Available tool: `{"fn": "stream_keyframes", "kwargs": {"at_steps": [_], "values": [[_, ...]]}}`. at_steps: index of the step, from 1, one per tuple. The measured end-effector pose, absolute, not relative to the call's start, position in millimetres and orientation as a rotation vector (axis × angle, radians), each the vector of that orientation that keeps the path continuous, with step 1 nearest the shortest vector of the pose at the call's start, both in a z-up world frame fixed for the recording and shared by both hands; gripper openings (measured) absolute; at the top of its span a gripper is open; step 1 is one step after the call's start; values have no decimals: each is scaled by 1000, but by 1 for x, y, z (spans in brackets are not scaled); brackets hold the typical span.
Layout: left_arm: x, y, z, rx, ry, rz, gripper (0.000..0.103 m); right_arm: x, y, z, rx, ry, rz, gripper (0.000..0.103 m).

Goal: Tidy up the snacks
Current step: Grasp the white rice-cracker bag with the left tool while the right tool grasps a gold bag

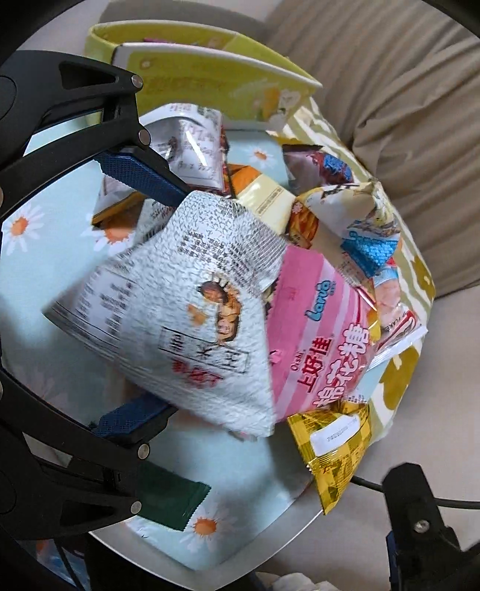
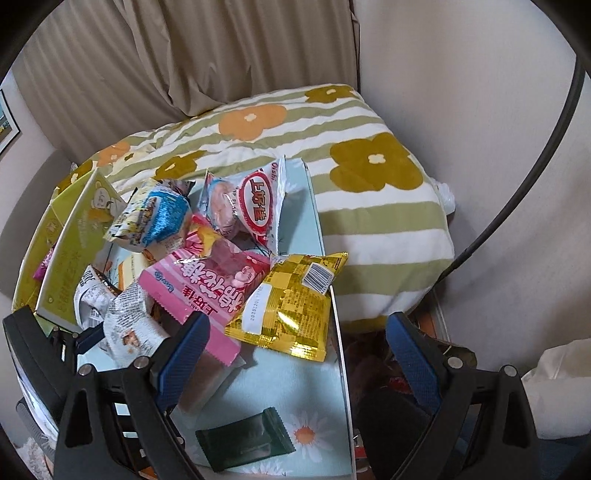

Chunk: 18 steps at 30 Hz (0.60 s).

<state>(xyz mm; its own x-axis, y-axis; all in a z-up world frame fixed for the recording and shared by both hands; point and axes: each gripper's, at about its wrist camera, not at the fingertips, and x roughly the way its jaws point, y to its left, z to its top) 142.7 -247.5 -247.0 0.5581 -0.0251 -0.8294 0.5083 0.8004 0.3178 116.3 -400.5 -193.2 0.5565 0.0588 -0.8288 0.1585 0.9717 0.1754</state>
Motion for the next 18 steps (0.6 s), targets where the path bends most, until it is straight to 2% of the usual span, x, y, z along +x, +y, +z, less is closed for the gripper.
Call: {"fn": "stream_keyframes", "kwargs": {"at_steps": [11,13,16,18], "values": [[159,-253,-244,611,930,-379,93,145,-399,-215,243,1025,-34,95],[158,-252,-245,609,935,-390,74,150,-397,-219,238,1037,-31,95],[161,-249,-247,622,944,-391,64,158,-395,-223,226,1042,-30,95],[163,-245,-246,606,952,-392,61,163,-394,-226,220,1045,-30,95]]}}
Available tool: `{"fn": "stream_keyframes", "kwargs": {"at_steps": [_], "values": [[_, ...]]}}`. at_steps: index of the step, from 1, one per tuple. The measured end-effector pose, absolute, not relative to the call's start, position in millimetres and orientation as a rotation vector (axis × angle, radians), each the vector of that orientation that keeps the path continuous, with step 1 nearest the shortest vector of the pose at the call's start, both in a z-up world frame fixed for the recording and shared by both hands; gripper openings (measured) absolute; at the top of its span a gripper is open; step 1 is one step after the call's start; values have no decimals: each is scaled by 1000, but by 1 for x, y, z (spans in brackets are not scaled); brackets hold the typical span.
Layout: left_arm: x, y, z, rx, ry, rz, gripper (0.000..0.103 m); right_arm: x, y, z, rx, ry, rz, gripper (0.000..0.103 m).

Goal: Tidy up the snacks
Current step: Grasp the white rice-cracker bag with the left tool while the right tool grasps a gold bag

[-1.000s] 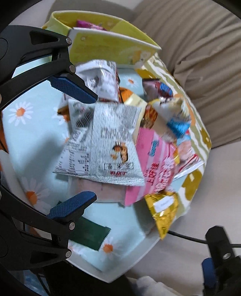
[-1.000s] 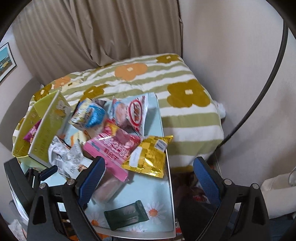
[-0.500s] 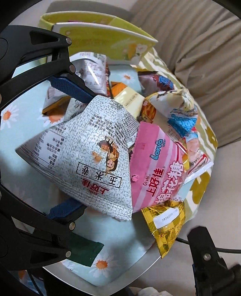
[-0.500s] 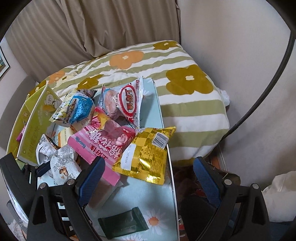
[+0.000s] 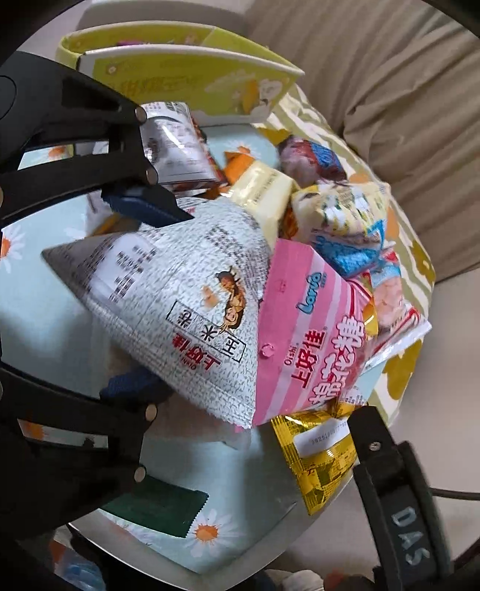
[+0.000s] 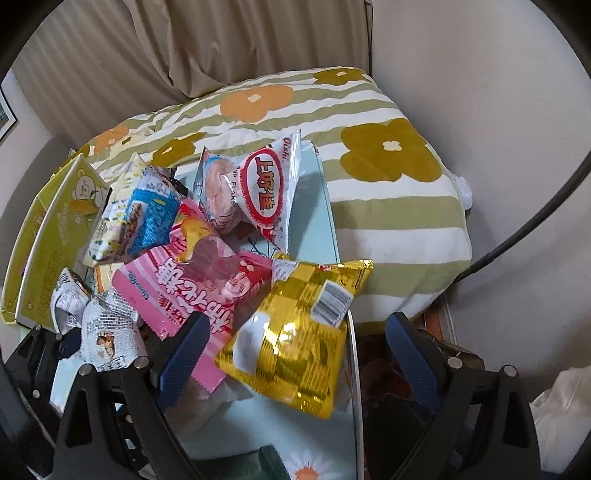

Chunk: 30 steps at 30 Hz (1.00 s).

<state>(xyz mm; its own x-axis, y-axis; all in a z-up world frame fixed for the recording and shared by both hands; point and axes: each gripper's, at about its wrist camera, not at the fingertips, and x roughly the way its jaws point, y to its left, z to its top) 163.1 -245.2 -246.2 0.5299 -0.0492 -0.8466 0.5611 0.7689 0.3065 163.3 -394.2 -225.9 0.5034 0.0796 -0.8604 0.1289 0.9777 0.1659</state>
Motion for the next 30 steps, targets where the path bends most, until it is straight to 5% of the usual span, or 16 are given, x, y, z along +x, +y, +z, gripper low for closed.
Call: {"fn": "stream_keyframes", "kwargs": {"at_steps": [11,15,21,30], "values": [[167,-230,-238,531,969,-416,56,189,-394,-251,186,1132,-58,85],[163,-226,-236,503,976,-419,56,197,-394,-261,196,1172,-40,67],[160,-218,-229,467,970,-418,56,196,-391,-264,168,1160,-75,55],[153,-211,-220,440,954,-414,55,184,-390,-254,164,1089,-98,51]]}}
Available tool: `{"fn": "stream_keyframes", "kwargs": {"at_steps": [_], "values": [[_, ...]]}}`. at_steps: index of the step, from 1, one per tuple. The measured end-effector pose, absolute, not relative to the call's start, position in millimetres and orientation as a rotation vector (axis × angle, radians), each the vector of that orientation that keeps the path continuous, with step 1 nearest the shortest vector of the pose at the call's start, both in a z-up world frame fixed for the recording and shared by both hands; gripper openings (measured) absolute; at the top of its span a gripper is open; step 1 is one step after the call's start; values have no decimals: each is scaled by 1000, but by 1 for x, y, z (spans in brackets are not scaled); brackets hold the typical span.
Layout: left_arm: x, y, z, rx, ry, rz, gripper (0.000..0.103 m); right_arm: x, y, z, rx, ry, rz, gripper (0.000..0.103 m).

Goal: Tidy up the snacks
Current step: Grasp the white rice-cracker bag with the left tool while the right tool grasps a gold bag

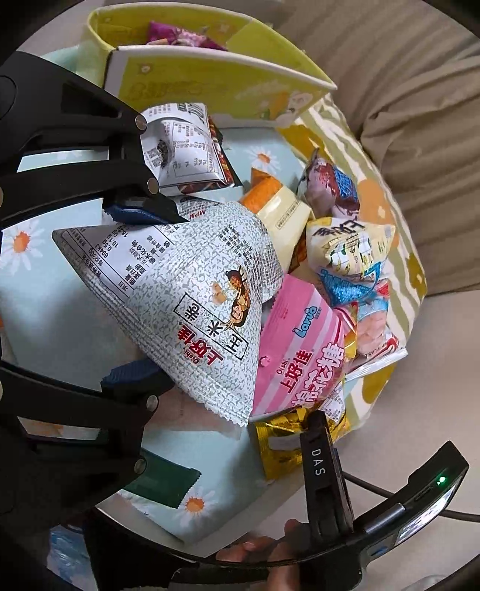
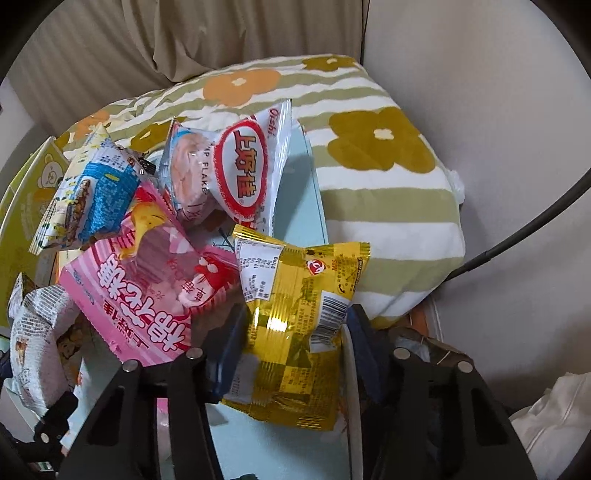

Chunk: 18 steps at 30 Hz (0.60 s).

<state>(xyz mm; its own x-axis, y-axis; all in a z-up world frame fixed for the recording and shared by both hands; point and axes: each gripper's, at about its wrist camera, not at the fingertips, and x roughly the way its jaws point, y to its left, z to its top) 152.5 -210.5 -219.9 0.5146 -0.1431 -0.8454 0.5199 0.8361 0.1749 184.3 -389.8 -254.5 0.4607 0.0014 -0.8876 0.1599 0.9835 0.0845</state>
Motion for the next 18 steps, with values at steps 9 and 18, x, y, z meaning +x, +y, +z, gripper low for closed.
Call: {"fn": "stream_keyframes", "kwargs": {"at_steps": [9,18], "values": [[146,-207,-217,424,952,-412,55,181,-374,-254,14,1086,-99,51],[147,-207,-213,410,948,-405,55,191,-368,-259,-50,1106,-49,51]]}}
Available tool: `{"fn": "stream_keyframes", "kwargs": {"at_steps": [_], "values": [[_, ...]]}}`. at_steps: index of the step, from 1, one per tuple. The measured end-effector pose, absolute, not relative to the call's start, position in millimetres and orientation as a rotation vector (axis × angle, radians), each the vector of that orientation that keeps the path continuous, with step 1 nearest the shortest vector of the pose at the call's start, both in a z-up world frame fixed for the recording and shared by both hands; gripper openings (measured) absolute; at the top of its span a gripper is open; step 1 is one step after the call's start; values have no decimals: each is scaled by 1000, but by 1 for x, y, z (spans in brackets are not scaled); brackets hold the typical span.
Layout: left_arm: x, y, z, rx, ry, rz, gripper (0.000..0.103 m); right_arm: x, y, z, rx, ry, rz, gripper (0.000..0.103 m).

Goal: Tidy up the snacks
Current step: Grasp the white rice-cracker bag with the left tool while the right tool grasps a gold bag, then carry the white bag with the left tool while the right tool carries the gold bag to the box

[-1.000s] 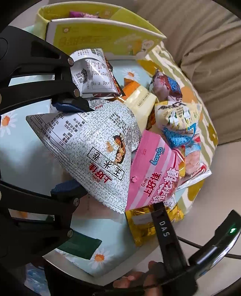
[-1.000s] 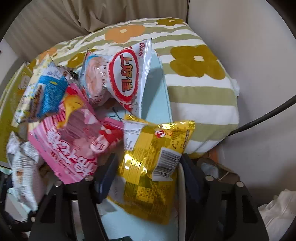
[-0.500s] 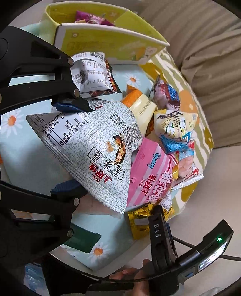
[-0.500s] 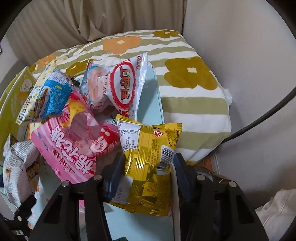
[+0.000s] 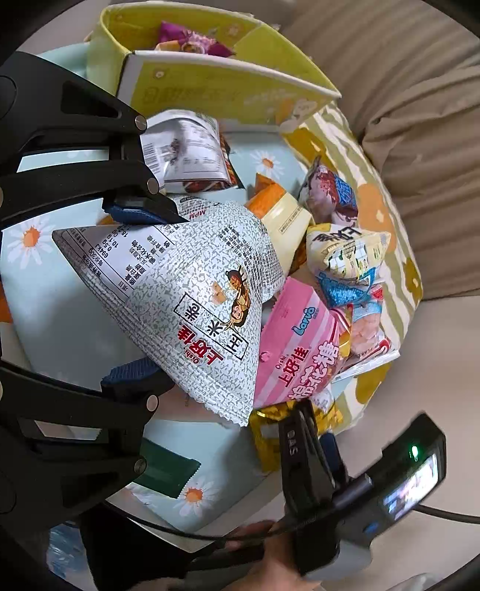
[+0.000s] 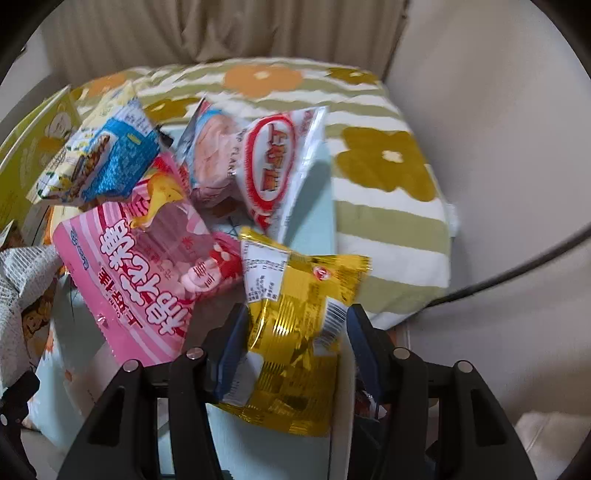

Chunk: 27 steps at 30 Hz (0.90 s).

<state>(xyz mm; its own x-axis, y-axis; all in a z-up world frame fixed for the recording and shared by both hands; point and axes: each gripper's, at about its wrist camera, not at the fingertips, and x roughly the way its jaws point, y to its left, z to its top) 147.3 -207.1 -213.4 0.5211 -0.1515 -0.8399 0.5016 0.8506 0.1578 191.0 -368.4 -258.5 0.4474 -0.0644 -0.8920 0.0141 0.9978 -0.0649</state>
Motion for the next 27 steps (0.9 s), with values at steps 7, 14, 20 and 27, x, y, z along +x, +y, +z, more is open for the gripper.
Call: {"fn": "stream_keyframes", "kwargs": {"at_steps": [7,14,20,27], "values": [[146,-206,-211,397,942,-394,55,209,-361,-259,-95,1090,-8,38],[138,-205,-204,382,917,-389,55,196,-365,-246,-28,1044,-14,33],[127,-201,-189,362,887,-382,55,177,-370,-221,31,990,-11,33],[103,-191,-161,341,821,-371,55,154,-367,-183,60,927,17,33]]}}
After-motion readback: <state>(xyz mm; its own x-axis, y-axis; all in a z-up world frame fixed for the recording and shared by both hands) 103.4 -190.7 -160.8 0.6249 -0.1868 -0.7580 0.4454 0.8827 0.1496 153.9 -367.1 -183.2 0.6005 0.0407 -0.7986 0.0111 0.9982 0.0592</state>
